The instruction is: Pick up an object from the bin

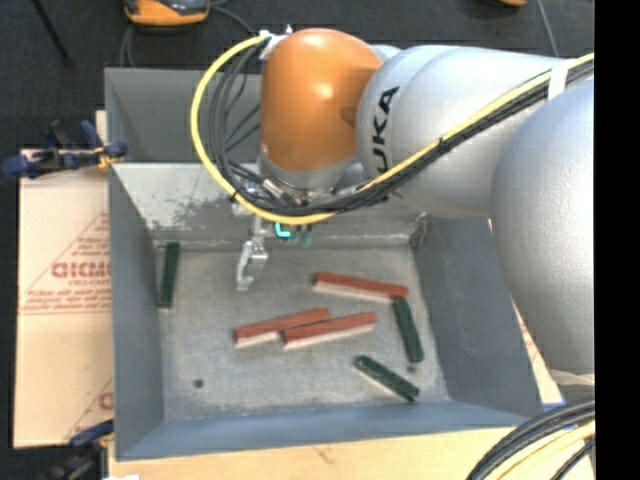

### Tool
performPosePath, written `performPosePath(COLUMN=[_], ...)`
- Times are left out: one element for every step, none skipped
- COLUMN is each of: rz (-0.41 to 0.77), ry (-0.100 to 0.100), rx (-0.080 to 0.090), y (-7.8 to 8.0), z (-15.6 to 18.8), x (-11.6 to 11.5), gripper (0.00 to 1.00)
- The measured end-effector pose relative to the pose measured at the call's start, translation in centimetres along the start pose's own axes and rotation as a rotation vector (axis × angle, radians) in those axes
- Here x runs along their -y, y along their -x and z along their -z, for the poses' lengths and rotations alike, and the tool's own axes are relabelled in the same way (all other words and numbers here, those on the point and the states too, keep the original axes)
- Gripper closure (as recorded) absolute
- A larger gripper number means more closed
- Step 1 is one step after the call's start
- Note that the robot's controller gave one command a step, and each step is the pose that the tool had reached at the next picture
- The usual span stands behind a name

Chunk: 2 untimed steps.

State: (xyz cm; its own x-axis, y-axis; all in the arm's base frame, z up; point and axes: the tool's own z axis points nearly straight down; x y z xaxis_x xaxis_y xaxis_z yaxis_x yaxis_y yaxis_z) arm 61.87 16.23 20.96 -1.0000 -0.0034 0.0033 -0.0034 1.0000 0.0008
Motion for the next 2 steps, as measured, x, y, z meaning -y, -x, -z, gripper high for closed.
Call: performPosePath(rz=[-0.003, 0.031], ry=[0.001, 0.000], rx=[0.007, 0.010], y=[0.2, -3.2], z=[0.4, -6.0], x=[0.1, 3.0], gripper=[0.00, 0.00])
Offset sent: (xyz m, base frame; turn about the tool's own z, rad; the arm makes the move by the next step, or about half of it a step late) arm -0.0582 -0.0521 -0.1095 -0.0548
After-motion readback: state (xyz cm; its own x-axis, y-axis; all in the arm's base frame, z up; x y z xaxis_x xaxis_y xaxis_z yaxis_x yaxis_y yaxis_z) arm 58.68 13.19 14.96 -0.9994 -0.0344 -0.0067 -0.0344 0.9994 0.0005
